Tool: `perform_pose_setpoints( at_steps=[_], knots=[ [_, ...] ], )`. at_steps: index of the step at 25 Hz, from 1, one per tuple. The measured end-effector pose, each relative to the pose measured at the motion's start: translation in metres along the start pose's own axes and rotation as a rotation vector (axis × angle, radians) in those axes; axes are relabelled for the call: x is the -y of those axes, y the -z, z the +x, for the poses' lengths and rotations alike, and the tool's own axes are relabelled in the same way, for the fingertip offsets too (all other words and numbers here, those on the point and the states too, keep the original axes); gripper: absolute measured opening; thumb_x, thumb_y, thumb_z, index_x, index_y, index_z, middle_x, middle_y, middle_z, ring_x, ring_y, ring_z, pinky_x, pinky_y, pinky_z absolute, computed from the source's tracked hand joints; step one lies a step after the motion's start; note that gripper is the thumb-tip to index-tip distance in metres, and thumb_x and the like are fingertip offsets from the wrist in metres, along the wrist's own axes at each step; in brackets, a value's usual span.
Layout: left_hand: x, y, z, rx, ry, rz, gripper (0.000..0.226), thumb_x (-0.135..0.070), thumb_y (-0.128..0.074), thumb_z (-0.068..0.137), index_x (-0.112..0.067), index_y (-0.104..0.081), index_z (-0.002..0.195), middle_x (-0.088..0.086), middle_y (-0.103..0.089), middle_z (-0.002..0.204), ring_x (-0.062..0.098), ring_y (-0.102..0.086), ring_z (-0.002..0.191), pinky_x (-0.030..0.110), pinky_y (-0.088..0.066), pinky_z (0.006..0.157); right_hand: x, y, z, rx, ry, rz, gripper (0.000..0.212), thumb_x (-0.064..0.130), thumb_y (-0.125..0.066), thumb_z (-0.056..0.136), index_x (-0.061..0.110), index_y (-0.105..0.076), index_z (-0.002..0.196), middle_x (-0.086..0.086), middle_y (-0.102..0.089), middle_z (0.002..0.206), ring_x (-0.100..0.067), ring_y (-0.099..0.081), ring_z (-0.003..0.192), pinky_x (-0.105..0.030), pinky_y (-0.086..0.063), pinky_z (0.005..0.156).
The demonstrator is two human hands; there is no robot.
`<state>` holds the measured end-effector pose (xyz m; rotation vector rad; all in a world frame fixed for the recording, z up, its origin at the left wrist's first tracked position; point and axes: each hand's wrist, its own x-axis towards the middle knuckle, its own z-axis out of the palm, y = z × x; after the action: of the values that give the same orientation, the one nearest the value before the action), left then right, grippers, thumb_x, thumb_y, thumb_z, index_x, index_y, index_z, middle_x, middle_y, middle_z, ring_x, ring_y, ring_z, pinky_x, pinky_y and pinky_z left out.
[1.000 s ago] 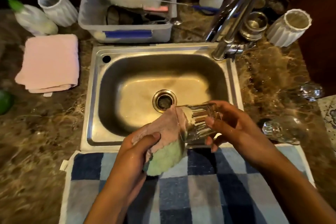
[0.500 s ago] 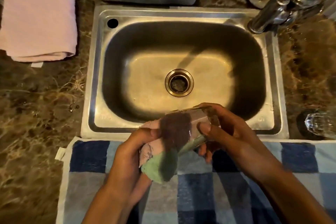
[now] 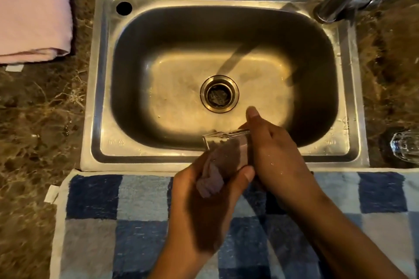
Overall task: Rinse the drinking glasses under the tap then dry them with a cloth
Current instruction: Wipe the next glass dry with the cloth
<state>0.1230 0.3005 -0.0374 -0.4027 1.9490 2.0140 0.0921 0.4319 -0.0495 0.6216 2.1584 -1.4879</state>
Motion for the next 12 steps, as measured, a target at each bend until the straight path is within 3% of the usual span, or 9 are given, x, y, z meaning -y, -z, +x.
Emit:
perform_pose_setpoints(
  at_steps=[2,4,5,6,8,10,12],
  knots=[
    [0.001,0.002,0.0,0.021,0.13,-0.107,0.031,-0.027,-0.082,0.071,-0.037,-0.079,0.1,-0.008,-0.08,0.094,0.01,-0.075,0.089,0.023,-0.059,0.073,-0.003,-0.006,0.001,-0.124,0.127,0.0,0.051,0.053,-0.033,0.097,0.016,-0.057,0.073,-0.002,-0.062,0.065,-0.01,-0.055,0.058,-0.029,-0.04,0.057],
    [-0.005,0.006,0.008,0.068,0.364,-0.284,0.03,-0.041,-0.078,0.071,-0.024,-0.08,0.096,0.0,-0.078,0.079,0.011,-0.068,0.06,0.021,-0.054,0.051,-0.007,-0.008,0.005,-0.179,0.309,-0.021,0.042,0.046,-0.032,0.098,0.02,-0.057,0.076,-0.001,-0.057,0.064,-0.009,-0.052,0.058,-0.023,-0.037,0.052],
    [-0.008,0.009,0.013,0.091,0.443,-0.363,0.034,-0.044,-0.076,0.074,-0.016,-0.079,0.094,0.004,-0.076,0.076,0.011,-0.065,0.055,0.019,-0.051,0.048,-0.01,-0.008,0.008,-0.196,0.449,-0.039,0.04,0.043,-0.032,0.1,0.019,-0.058,0.08,0.001,-0.056,0.064,-0.009,-0.053,0.058,-0.021,-0.037,0.051],
    [-0.011,0.012,0.018,0.116,0.485,-0.399,0.035,-0.04,-0.072,0.082,-0.007,-0.076,0.092,0.008,-0.075,0.072,0.009,-0.067,0.057,0.015,-0.052,0.054,-0.012,-0.006,0.01,-0.195,0.613,-0.054,0.042,0.04,-0.032,0.102,0.014,-0.061,0.085,0.005,-0.058,0.068,-0.009,-0.054,0.061,-0.019,-0.038,0.053],
    [-0.021,0.017,0.027,0.136,0.495,-0.348,0.033,-0.024,-0.063,0.096,0.006,-0.069,0.085,0.014,-0.074,0.063,0.002,-0.072,0.064,0.006,-0.051,0.069,-0.017,-0.005,0.014,-0.157,0.859,-0.091,0.052,0.039,-0.03,0.105,0.002,-0.064,0.094,-0.004,-0.063,0.083,-0.015,-0.06,0.071,-0.024,-0.044,0.061],
    [-0.026,0.014,0.029,0.17,0.405,-0.426,0.029,-0.019,-0.069,0.087,0.006,-0.072,0.102,0.018,-0.078,0.086,0.015,-0.075,0.081,0.02,-0.058,0.072,-0.018,-0.004,0.017,-0.107,0.875,-0.041,0.051,0.039,-0.032,0.104,-0.001,-0.063,0.1,-0.007,-0.066,0.088,-0.019,-0.064,0.077,-0.03,-0.05,0.063],
    [-0.029,0.012,0.02,0.162,0.151,-0.319,0.027,-0.024,-0.073,0.08,-0.006,-0.077,0.1,0.006,-0.08,0.091,0.013,-0.075,0.079,0.019,-0.058,0.061,-0.012,0.0,0.014,0.035,0.614,0.162,0.041,0.042,-0.04,0.102,0.01,-0.064,0.104,-0.006,-0.067,0.083,-0.018,-0.066,0.072,-0.029,-0.053,0.058]
  ],
)
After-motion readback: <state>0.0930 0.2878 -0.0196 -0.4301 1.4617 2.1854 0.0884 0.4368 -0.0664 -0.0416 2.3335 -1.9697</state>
